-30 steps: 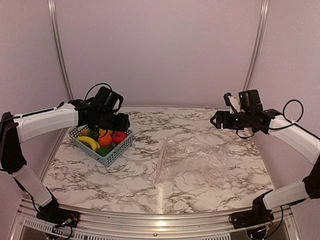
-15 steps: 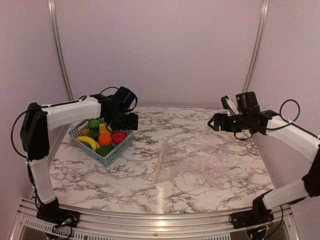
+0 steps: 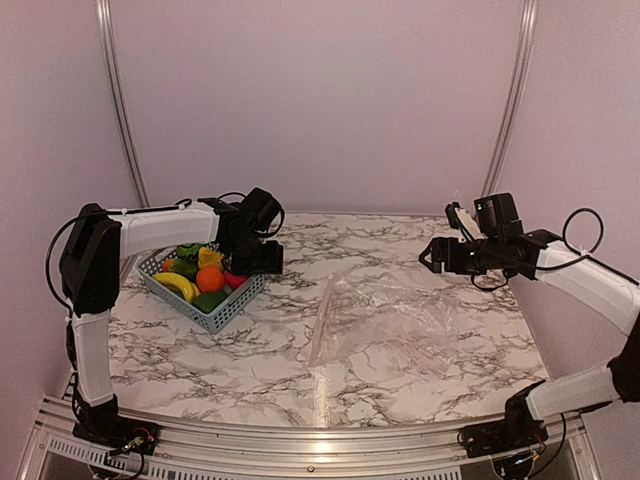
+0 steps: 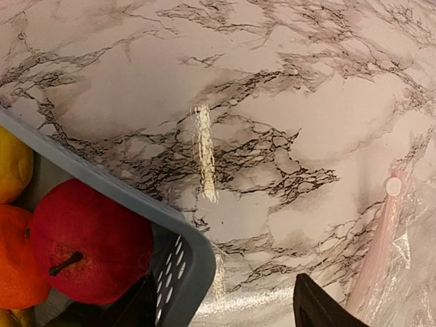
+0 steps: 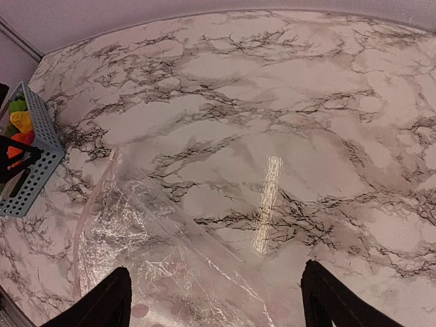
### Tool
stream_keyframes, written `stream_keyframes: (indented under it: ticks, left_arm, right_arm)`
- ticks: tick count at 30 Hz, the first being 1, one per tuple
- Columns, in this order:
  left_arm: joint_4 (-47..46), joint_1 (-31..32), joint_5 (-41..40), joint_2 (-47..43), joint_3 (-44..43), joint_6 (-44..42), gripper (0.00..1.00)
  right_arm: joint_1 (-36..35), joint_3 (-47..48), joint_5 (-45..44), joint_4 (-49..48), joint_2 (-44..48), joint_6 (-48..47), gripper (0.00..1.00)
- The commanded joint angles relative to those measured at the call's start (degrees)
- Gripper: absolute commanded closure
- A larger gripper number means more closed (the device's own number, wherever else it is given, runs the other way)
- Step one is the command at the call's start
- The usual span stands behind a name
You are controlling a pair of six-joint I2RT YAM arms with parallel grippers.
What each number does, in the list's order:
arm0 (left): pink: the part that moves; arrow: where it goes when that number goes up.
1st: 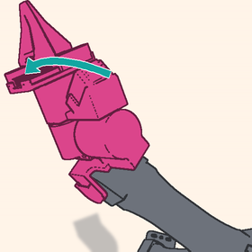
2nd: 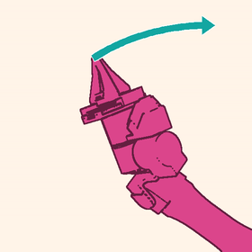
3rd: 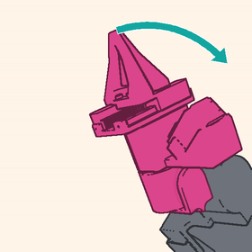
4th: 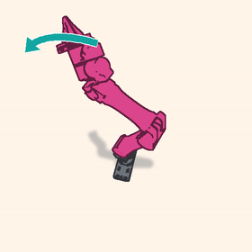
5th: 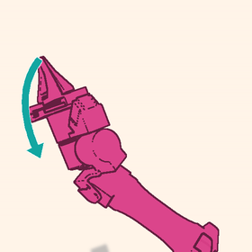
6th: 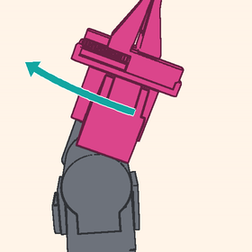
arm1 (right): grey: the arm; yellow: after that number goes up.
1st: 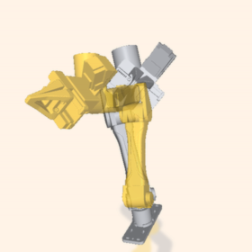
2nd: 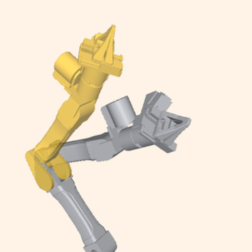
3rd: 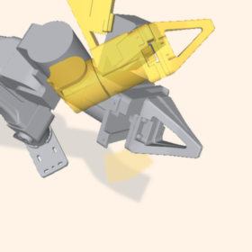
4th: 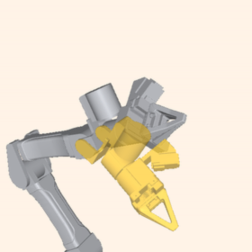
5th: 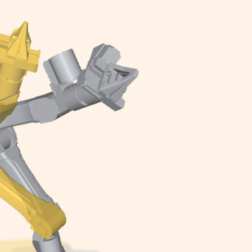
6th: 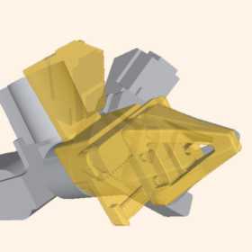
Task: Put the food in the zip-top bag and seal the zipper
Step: Adjust the bin at the corner of the board.
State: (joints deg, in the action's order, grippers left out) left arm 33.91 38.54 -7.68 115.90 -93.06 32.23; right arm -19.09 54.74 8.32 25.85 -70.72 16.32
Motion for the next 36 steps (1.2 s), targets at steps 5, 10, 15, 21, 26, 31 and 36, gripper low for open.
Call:
stream_keyframes:
  ticks: [5,10,15,21,26,31,36]
  left_arm:
    - [-1.4,2.6,4.9,-0.1,1.4,-2.7,0.34]
    - [-4.9,6.3,7.1,-3.1,6.8,-5.0,0.35]
    - [-3.3,11.3,6.9,-8.3,12.8,-7.3,0.38]
    - [-3.2,16.9,2.9,-22.8,25.5,-4.9,0.39]
    - [-3.9,17.0,-1.9,-31.5,29.4,-3.0,0.33]
    - [-7.4,17.0,-6.3,-31.2,23.6,-5.0,0.30]
    - [-8.5,17.0,-4.4,-23.2,13.1,-5.9,0.30]
  right_arm:
    - [-0.5,0.0,1.1,0.1,0.1,0.3,0.18]
    - [-0.5,0.0,2.4,-0.9,-0.7,1.1,0.18]
    - [-0.5,0.1,3.7,-1.8,-1.8,1.7,0.19]
    - [-0.5,-0.1,5.1,-2.7,-2.7,2.0,0.19]
    - [-0.5,1.0,6.1,-2.6,-4.0,2.0,0.19]
    - [-1.4,3.4,6.4,-1.3,-5.5,0.8,0.21]
    - [-4.0,6.5,5.0,0.4,-7.0,-0.5,0.21]
